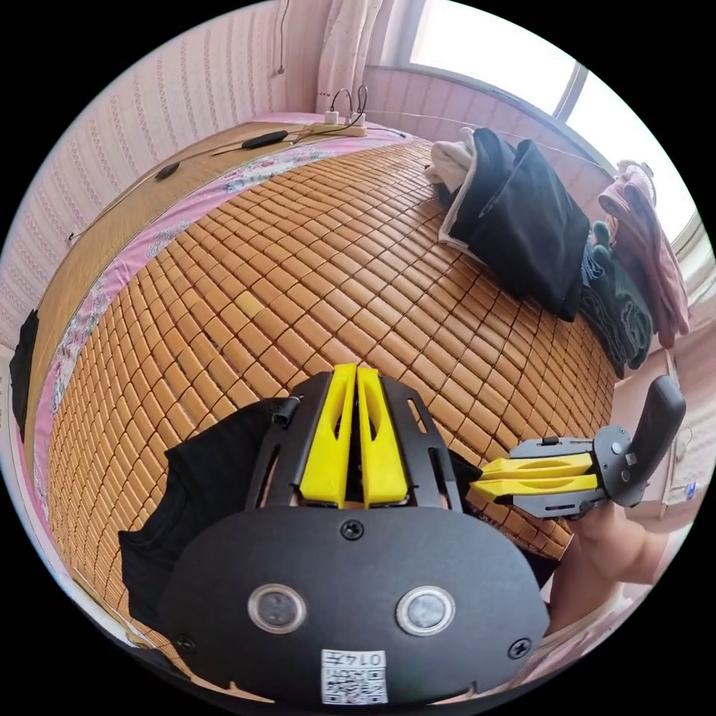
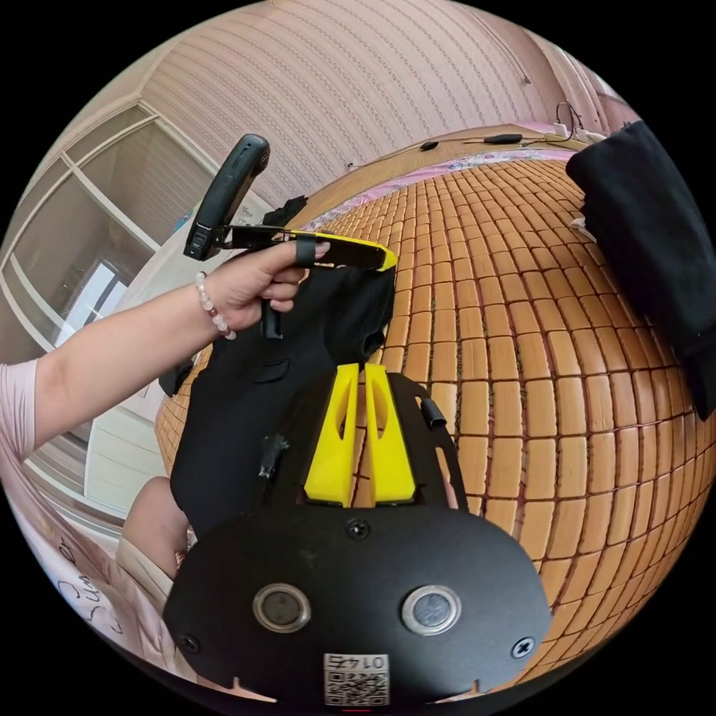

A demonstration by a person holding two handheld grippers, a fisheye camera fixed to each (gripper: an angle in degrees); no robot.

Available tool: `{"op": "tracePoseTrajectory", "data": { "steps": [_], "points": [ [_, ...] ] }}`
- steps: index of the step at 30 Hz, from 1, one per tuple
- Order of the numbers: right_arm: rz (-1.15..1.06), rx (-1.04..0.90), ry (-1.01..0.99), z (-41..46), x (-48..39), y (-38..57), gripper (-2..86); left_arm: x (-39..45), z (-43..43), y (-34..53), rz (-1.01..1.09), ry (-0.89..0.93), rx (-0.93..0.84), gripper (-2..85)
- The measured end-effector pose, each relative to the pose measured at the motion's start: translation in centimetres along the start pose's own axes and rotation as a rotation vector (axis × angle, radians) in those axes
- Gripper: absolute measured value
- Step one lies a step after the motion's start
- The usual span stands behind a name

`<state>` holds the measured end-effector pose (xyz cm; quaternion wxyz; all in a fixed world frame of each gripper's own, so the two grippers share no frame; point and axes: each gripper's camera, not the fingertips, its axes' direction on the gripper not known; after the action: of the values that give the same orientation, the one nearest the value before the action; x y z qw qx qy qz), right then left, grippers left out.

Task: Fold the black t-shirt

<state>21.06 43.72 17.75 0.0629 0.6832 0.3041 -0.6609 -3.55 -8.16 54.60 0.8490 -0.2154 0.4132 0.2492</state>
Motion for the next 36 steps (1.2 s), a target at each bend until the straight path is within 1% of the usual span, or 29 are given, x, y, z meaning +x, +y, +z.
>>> {"op": "tracePoseTrajectory", "data": {
  "steps": [3,5,7,9,12,15,17,18,20,21,23,24,25,26,27,28,29,32,36],
  "points": [
    [-0.005,0.023,-0.015,-0.6,0.0,0.6,1.2,0.9,0.6,-0.3,0.04,0.053,0.04,-0.9],
    [-0.004,-0.01,0.0,-0.5,-0.4,0.7,1.0,1.5,2.1,-0.2,0.076,0.032,0.001,-0.9],
    [0.008,-0.041,0.022,-0.3,-0.6,0.8,0.9,1.2,1.7,-0.1,0.053,0.035,0.026,-0.8],
    [0.024,-0.055,0.02,-0.1,-0.8,0.8,0.9,0.8,1.0,-0.3,0.038,0.053,-0.003,-0.5],
    [0.036,-0.05,-0.012,-0.4,-1.1,1.0,0.7,0.5,-3.0,0.1,0.062,0.018,0.065,-0.1],
    [0.036,-0.016,0.046,-2.0,-1.4,1.6,0.4,-0.4,-9.6,2.6,0.088,0.027,0.175,0.0],
    [-0.006,0.003,0.136,-3.4,-2.6,2.2,0.2,-1.8,-14.7,7.1,0.106,0.042,0.248,-0.1],
    [-0.027,0.007,0.176,-3.8,-3.3,2.3,0.1,-2.2,-15.7,8.5,0.102,0.037,0.259,-0.2],
    [-0.155,0.051,0.398,-4.9,-7.2,3.1,-0.2,-4.6,-18.9,15.4,0.024,0.003,0.267,-0.3],
    [-0.2,0.08,0.456,-5.2,-8.5,3.5,-0.3,-5.2,-19.5,17.3,-0.001,-0.001,0.258,-0.4],
    [-0.367,0.232,0.601,-6.0,-13.8,5.8,-0.7,-7.8,-21.1,25.1,-0.113,-0.047,0.201,-0.5],
    [-0.385,0.259,0.613,-6.1,-14.9,6.3,-0.7,-8.4,-21.6,27.1,-0.146,-0.061,0.185,-0.5],
    [-0.401,0.291,0.614,-6.0,-16.7,7.3,-0.8,-9.6,-22.4,30.9,-0.212,-0.08,0.159,-0.5],
    [-0.403,0.284,0.598,-5.6,-18.4,8.1,-0.9,-10.7,-23.4,34.5,-0.271,-0.097,0.133,-0.5],
    [-0.405,0.268,0.583,-5.4,-19.1,8.4,-0.9,-11.2,-23.9,36.2,-0.303,-0.108,0.124,-0.6],
    [-0.408,0.213,0.547,-4.6,-20.6,8.8,-0.9,-12.1,-25.0,39.4,-0.359,-0.124,0.116,-0.6],
    [-0.409,0.151,0.51,-3.6,-22.1,9.1,-0.9,-13.0,-26.1,42.1,-0.412,-0.136,0.123,-0.6],
    [-0.42,0.074,0.455,-1.3,-26.3,9.8,-0.8,-15.3,-28.8,47.3,-0.535,-0.138,0.18,-0.6],
    [-0.466,0.014,0.425,1.4,-31.8,9.2,-0.6,-18.4,-30.5,50.9,-0.645,-0.106,0.262,-0.5]
  ]
}}
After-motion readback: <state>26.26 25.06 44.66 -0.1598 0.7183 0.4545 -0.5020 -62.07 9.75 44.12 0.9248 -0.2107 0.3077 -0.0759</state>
